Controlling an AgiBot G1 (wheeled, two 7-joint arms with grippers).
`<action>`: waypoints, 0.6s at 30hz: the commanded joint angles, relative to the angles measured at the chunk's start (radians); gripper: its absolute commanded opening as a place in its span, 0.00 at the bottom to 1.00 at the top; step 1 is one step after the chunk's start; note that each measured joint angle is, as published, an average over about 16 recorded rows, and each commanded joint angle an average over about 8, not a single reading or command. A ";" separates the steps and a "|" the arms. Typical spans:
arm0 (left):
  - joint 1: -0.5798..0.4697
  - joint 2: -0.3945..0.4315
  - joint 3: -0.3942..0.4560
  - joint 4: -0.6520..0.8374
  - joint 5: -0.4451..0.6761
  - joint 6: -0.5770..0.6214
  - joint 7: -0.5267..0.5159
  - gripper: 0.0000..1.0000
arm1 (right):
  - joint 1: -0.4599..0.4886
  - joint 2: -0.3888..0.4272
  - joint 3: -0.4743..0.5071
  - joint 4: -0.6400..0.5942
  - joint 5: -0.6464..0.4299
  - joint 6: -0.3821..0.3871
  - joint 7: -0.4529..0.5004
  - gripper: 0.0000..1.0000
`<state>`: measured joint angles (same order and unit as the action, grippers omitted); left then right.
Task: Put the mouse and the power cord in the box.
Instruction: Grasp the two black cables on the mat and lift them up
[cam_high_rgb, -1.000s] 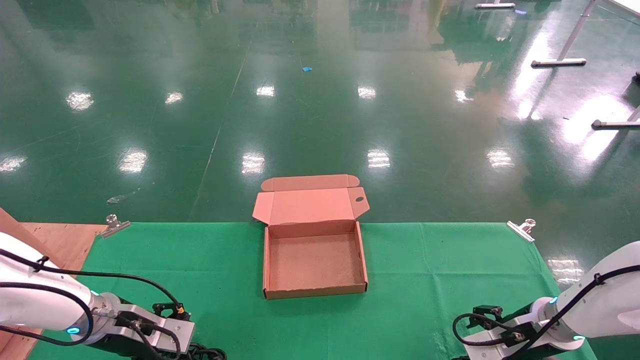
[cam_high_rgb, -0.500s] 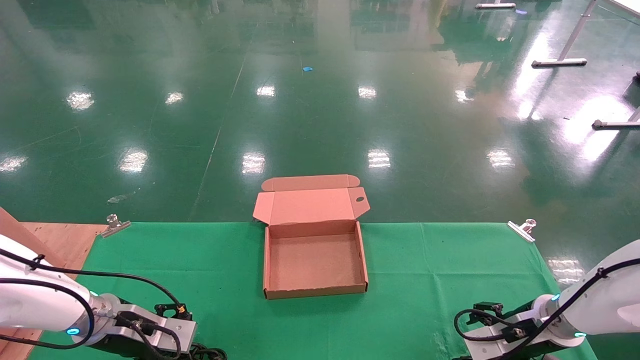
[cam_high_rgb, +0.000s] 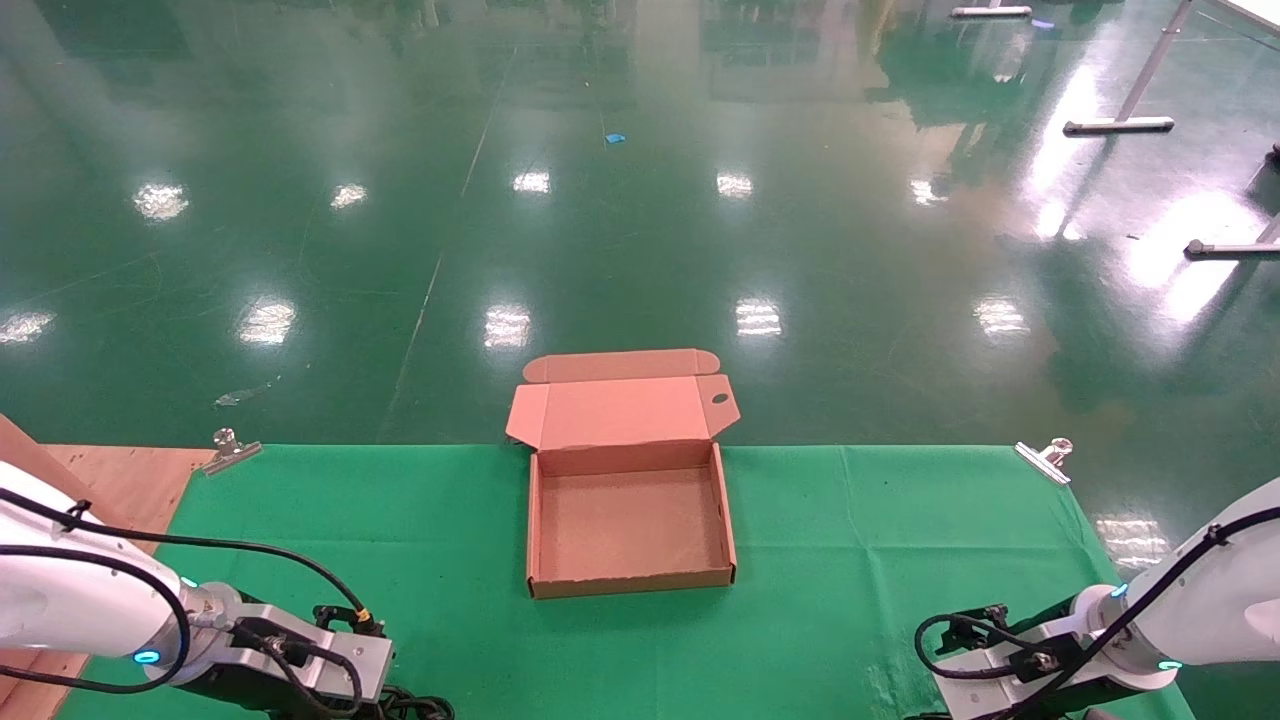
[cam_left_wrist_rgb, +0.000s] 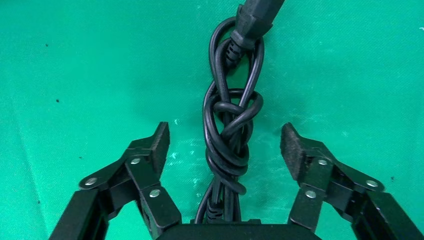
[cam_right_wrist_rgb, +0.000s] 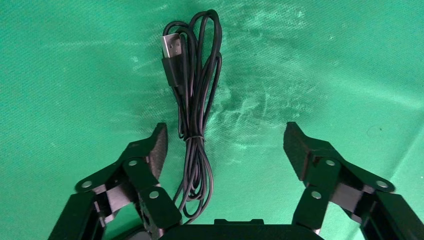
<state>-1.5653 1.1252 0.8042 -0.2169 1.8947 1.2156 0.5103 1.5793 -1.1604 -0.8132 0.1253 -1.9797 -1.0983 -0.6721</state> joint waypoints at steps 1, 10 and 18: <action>-0.002 0.001 0.001 0.005 0.001 0.002 0.004 0.00 | 0.003 -0.001 0.001 -0.008 0.002 0.000 -0.007 0.00; -0.011 0.006 0.001 0.018 0.002 0.003 0.018 0.00 | 0.010 0.005 0.006 -0.034 0.009 -0.003 -0.034 0.00; -0.005 0.019 0.006 0.034 0.007 0.003 0.029 0.00 | 0.011 0.011 0.013 -0.057 0.020 -0.009 -0.048 0.00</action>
<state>-1.5712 1.1441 0.8103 -0.1826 1.9019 1.2181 0.5386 1.5904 -1.1501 -0.7997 0.0689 -1.9594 -1.1066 -0.7203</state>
